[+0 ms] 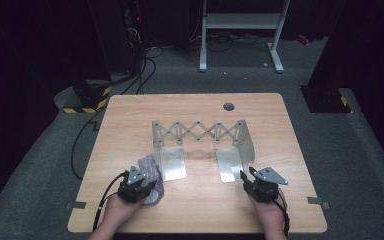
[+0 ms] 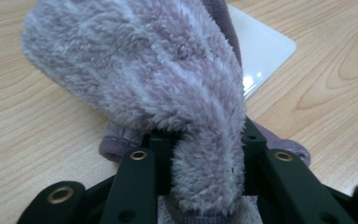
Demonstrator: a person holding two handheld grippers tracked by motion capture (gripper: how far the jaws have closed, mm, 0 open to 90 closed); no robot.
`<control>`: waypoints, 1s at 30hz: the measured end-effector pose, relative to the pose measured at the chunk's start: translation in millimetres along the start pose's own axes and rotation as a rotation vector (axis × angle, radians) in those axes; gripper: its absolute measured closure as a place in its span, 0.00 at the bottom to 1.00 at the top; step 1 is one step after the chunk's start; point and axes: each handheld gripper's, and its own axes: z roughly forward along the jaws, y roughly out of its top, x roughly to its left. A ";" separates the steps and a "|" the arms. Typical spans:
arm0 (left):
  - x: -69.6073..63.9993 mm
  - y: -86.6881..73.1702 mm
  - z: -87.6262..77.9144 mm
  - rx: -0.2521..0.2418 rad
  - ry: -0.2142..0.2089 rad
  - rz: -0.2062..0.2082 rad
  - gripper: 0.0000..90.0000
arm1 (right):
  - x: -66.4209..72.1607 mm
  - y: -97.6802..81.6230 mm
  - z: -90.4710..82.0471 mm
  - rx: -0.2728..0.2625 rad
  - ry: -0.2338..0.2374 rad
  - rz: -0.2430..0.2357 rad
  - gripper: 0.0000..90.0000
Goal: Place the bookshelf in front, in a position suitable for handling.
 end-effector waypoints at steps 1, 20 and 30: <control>2.2 0.0 -0.3 -0.003 0.001 -0.013 0.74 | 0.4 0.2 0.1 0.000 -0.003 -0.001 0.67; 42.4 35.8 28.6 -0.103 0.026 -0.240 0.73 | -2.6 0.3 -5.1 -0.019 0.000 -0.015 0.67; 36.1 71.0 -15.8 -0.278 0.025 -0.202 0.74 | -1.9 1.7 -5.3 -0.025 0.004 -0.025 0.67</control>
